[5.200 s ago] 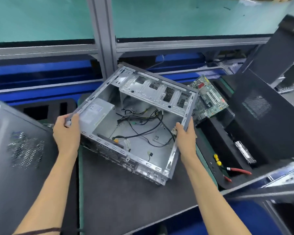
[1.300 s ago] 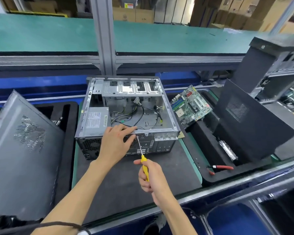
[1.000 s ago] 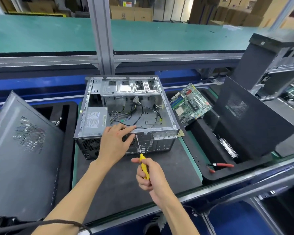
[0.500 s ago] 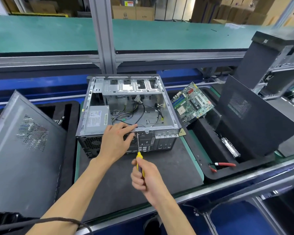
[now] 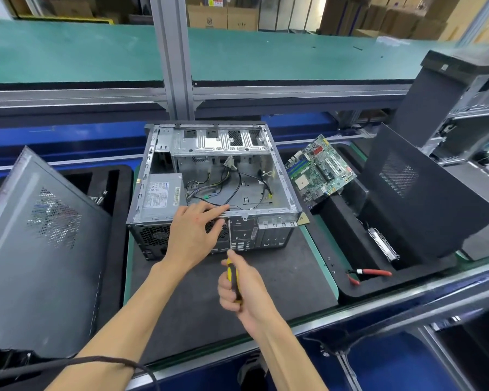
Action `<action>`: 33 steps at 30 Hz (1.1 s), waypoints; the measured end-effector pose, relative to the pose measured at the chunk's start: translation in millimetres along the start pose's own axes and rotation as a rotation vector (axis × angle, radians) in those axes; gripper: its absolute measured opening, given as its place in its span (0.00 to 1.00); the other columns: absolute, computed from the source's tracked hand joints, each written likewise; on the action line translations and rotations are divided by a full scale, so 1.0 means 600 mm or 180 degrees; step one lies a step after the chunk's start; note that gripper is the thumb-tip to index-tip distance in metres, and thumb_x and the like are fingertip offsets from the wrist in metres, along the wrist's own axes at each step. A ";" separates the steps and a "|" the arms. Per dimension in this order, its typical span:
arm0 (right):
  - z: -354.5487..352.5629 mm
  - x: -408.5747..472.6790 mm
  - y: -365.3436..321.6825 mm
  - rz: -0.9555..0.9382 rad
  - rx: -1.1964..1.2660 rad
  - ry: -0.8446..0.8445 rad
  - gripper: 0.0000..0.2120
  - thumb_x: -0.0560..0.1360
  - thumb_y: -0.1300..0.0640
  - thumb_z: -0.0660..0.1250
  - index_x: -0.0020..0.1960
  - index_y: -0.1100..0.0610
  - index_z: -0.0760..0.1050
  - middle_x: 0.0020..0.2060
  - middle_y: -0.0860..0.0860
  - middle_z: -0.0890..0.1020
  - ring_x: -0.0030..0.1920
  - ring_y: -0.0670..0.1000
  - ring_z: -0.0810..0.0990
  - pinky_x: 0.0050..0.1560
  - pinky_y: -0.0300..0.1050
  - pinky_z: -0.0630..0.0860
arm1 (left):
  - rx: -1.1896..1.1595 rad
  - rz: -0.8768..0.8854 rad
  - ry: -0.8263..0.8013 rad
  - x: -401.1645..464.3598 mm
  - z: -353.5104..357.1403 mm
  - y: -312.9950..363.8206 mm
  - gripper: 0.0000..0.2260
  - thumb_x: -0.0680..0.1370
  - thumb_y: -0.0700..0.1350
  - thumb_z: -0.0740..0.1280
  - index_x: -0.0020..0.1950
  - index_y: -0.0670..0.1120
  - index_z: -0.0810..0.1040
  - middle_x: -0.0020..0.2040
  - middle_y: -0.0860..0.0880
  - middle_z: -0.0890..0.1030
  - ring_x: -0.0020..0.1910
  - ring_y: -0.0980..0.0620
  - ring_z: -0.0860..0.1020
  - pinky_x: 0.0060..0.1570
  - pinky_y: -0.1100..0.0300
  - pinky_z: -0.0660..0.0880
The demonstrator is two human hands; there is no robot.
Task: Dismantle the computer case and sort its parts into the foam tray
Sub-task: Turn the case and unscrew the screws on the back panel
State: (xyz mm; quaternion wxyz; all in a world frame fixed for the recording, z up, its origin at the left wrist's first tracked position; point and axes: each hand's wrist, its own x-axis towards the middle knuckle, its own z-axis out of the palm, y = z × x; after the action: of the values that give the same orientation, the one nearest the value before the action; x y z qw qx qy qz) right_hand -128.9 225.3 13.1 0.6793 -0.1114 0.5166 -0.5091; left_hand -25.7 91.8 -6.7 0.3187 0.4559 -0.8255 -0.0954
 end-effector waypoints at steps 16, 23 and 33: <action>-0.013 -0.008 -0.006 0.0501 0.1175 -0.0457 0.15 0.83 0.54 0.56 0.52 0.65 0.74 0.30 0.50 0.63 0.26 0.47 0.60 0.22 0.39 0.57 | 0.0017 -0.0030 -0.0022 0.002 -0.003 0.004 0.13 0.80 0.49 0.69 0.64 0.56 0.81 0.51 0.56 0.81 0.49 0.54 0.75 0.56 0.57 0.66; -0.040 -0.023 -0.013 0.0576 0.2180 -0.0928 0.10 0.80 0.56 0.64 0.48 0.64 0.75 0.28 0.49 0.63 0.19 0.45 0.61 0.14 0.36 0.58 | 0.0000 -0.0074 -0.0090 0.002 0.000 0.002 0.13 0.80 0.50 0.68 0.65 0.56 0.81 0.52 0.57 0.80 0.48 0.55 0.73 0.58 0.58 0.65; -0.020 -0.016 -0.025 0.0115 -0.0868 0.0338 0.22 0.86 0.46 0.53 0.57 0.62 0.78 0.27 0.49 0.69 0.23 0.47 0.62 0.25 0.39 0.58 | 0.0051 -0.0042 -0.0082 0.002 -0.001 0.004 0.14 0.79 0.48 0.70 0.64 0.56 0.81 0.51 0.57 0.80 0.48 0.54 0.75 0.56 0.59 0.64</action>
State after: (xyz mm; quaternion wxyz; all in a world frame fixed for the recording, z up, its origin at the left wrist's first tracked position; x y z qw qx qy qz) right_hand -147.1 230.5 23.4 0.6386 -0.1662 0.6181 -0.4271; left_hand -27.5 91.9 -4.8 0.3037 0.4626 -0.8273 -0.0967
